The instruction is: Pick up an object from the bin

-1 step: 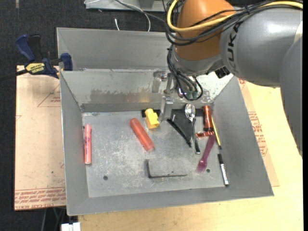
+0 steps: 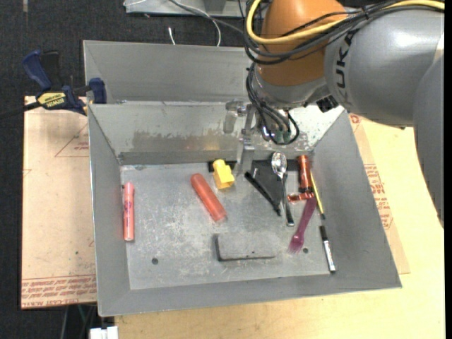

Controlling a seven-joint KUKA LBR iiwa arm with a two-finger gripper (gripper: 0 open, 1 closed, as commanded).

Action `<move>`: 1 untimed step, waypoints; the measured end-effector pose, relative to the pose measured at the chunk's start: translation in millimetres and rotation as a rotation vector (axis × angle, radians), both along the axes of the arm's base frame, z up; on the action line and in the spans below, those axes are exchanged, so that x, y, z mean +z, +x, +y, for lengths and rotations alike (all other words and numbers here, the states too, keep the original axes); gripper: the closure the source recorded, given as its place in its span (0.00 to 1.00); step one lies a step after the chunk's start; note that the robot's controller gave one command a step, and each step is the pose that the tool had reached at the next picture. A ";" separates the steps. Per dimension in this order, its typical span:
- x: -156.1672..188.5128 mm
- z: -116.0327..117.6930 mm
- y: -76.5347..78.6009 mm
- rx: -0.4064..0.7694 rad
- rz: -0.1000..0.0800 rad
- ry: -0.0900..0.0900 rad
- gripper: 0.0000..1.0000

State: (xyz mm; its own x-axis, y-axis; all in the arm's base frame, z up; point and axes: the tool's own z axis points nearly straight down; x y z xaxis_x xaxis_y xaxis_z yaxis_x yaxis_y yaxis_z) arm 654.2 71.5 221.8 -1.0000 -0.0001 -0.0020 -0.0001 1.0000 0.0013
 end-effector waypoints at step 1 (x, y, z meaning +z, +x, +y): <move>-129.4 16.2 -38.4 -0.148 0.000 0.002 0.00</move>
Offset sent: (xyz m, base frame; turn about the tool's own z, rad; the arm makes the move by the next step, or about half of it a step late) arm -0.0539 0.0237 -0.0688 0.1825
